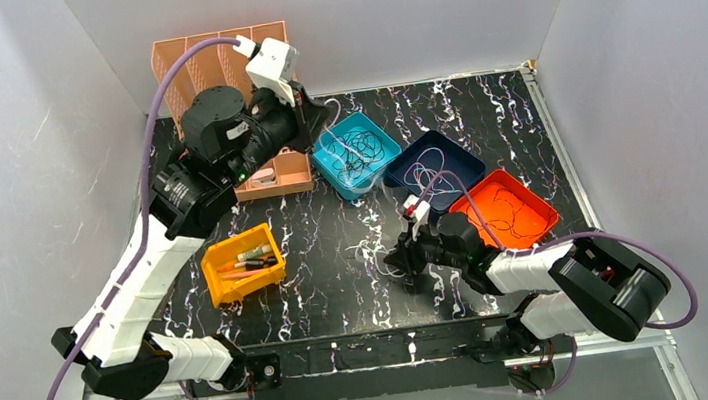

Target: Untangle the cables

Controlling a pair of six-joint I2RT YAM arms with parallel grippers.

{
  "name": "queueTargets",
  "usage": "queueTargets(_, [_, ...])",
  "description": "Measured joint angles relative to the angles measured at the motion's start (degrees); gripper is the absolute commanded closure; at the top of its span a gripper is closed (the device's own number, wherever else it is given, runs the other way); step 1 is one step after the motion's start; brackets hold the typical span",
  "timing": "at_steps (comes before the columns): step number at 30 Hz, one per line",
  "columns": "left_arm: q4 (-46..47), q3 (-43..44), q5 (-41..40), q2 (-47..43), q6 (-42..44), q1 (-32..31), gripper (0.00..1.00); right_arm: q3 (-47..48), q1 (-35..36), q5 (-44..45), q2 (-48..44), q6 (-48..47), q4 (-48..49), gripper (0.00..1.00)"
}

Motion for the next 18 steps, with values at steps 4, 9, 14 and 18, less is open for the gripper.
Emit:
queueTargets(4, [-0.2, 3.4, -1.0, 1.0, 1.2, 0.0, 1.0, -1.5, 0.0, 0.4, -0.4, 0.5, -0.1, 0.64])
queueTargets(9, [-0.4, 7.9, -1.7, 3.1, 3.3, 0.0, 1.0, -2.7, 0.0, 0.9, -0.5, 0.9, -0.3, 0.64])
queueTargets(14, [-0.4, 9.7, -2.2, 3.7, 4.6, 0.0, 1.0, -3.0, 0.0, 1.1, -3.8, 1.0, -2.7, 0.51])
queueTargets(18, [-0.5, 9.5, -2.2, 3.7, 4.9, 0.0, 1.0, -2.6, 0.0, 1.8, -11.1, 0.8, -7.6, 0.44])
